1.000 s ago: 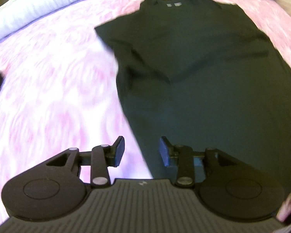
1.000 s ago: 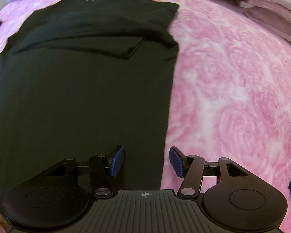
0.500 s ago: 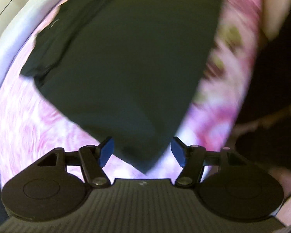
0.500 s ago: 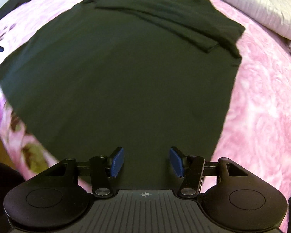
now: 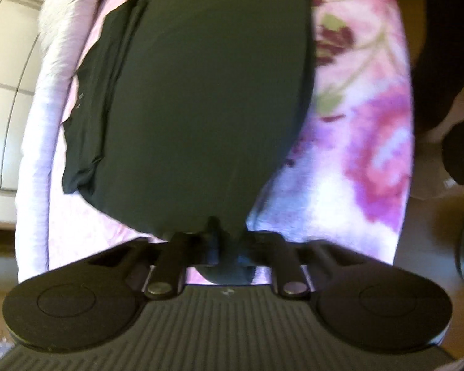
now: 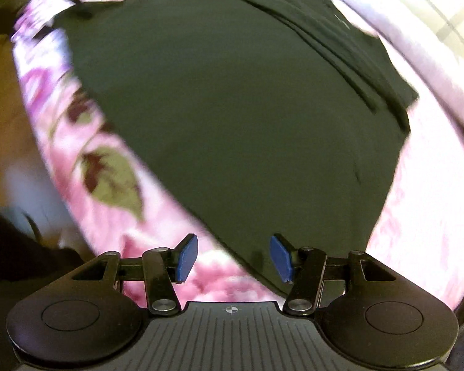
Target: Fold clothes
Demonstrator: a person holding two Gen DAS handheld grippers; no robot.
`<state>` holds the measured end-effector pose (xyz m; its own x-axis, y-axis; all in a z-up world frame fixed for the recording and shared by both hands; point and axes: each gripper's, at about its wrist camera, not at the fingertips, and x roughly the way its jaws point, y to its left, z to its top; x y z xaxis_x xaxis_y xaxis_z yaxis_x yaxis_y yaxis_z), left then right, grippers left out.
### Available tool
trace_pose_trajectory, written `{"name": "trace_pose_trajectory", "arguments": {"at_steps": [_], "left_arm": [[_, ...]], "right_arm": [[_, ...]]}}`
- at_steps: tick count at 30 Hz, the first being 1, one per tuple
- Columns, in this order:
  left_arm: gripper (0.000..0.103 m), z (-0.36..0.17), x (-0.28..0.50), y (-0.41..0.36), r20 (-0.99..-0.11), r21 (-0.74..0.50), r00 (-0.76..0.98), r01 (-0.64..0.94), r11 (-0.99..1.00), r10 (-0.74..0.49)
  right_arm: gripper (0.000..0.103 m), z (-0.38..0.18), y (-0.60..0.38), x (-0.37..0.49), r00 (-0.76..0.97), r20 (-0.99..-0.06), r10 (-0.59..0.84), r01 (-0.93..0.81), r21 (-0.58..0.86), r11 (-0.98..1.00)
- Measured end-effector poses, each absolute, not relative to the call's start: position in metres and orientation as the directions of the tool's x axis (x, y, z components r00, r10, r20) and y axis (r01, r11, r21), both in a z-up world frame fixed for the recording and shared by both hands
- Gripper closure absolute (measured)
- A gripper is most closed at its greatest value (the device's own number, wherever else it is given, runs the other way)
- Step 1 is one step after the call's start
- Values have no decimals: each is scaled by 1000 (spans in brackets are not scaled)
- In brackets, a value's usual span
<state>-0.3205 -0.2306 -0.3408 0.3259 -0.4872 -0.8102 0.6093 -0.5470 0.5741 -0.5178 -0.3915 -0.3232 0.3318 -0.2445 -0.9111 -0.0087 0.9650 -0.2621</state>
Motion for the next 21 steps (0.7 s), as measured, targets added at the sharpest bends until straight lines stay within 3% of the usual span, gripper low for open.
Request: {"name": "trace_pose_trajectory", "arguments": {"at_steps": [7,10,18,21], "left_arm": [[96,-321,-301,-252,-850,476,285,777,-412,-444],[96,-323,-299,-248,-854,468,289,791,-394,-433],[96,-326,-304,-245,-867,454,302,805,-382,-396],[96,-324,-303,-248,-871,447,303,815,-368,-387]], "right_arm": [[47,-359,-351,-516,466,-842,-271,-305,-441,844],[47,-364,-360,-524,516,-811,-276,-312,-478,821],[51,-378,-423,-567,468,-749,-470,-278,-629,726],[67,-378,-440,-569,444,-758,-477,-304,-629,716]]}}
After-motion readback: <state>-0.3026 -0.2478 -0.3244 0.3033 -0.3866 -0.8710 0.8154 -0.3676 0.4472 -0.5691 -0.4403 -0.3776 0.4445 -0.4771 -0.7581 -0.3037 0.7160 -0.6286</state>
